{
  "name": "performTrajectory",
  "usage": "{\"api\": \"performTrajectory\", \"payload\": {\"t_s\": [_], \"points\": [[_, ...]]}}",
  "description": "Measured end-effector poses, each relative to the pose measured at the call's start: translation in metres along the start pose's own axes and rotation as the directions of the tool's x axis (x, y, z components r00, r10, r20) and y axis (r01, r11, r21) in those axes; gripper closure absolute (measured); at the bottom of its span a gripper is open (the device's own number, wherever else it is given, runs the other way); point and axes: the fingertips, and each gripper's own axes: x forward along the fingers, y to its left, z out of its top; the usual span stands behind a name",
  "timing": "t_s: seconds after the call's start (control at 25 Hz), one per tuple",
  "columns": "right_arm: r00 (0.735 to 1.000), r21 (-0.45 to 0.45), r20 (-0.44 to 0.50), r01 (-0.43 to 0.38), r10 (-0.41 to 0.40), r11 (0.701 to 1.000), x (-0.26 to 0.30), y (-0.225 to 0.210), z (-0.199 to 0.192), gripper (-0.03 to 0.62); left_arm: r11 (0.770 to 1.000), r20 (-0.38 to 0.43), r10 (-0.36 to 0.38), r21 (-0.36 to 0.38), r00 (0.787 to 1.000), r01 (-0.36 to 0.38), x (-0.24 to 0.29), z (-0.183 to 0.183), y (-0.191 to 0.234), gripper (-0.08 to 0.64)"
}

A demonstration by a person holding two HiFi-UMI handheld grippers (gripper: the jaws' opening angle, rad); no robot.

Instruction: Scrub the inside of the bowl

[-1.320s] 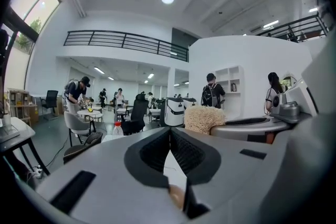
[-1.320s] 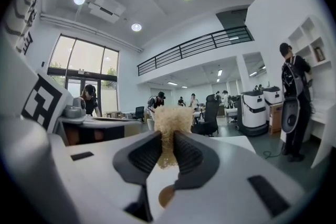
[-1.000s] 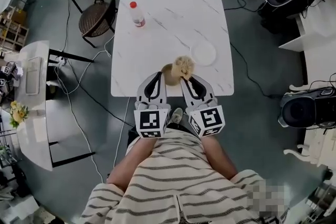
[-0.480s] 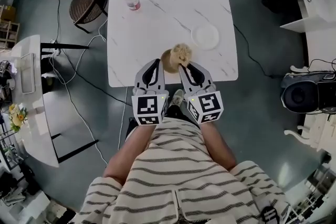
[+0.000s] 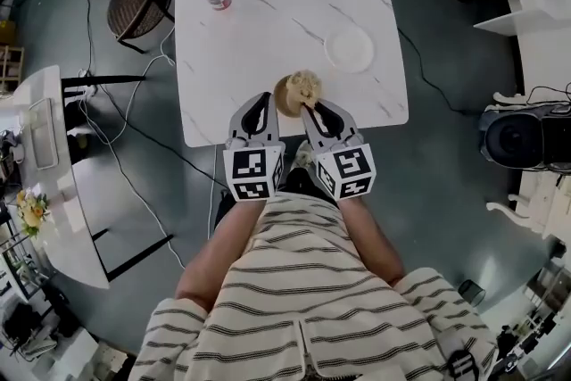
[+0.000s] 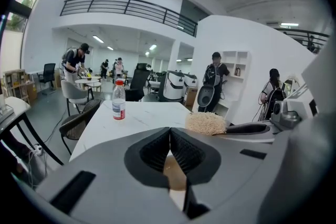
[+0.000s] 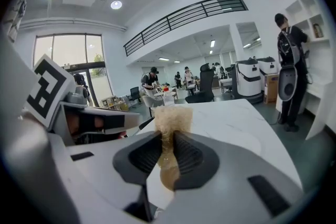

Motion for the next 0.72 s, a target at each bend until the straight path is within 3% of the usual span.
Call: {"api": "performTrajectory", "payload": {"t_s": [0.72], "points": [[0.996,0.047,-0.081,0.031,-0.027,0.998,0.012,-0.008,-0.042,0.520,0.998,-0.122,-0.018,-0.069,0.992,0.009,0.017,-0.048,0.007,0.554]]}}
